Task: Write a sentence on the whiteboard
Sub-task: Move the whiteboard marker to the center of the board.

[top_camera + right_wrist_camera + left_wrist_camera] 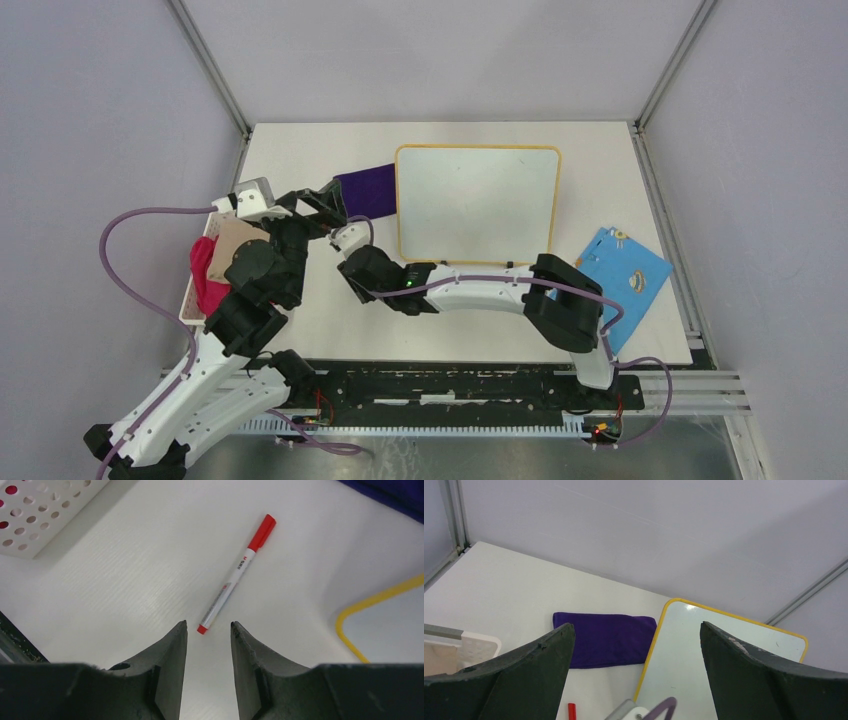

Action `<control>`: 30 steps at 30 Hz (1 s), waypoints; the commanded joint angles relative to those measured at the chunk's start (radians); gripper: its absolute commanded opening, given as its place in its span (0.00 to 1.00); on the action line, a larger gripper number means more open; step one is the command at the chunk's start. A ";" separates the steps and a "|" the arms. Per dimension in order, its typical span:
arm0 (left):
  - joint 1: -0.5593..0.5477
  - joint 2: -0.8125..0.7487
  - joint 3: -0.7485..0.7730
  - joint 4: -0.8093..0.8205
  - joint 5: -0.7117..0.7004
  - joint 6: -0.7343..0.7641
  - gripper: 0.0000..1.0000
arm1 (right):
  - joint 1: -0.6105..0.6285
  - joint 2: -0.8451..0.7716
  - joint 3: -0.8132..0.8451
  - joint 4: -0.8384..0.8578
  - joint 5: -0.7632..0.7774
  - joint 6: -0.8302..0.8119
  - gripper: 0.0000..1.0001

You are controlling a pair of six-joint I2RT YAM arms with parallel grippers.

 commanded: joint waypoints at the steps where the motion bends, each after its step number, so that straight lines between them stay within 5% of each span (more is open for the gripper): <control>1: -0.008 -0.017 0.009 0.047 -0.051 0.011 1.00 | 0.006 0.111 0.169 -0.112 -0.029 0.027 0.42; 8: -0.012 -0.014 0.011 0.047 -0.053 0.015 1.00 | 0.003 0.237 0.330 -0.220 0.002 0.026 0.40; 23: -0.015 -0.010 0.012 0.046 -0.051 0.013 1.00 | -0.038 0.297 0.319 -0.237 -0.004 0.050 0.39; 30: -0.016 -0.009 0.012 0.044 -0.052 0.015 1.00 | -0.058 0.277 0.247 -0.218 -0.054 0.053 0.24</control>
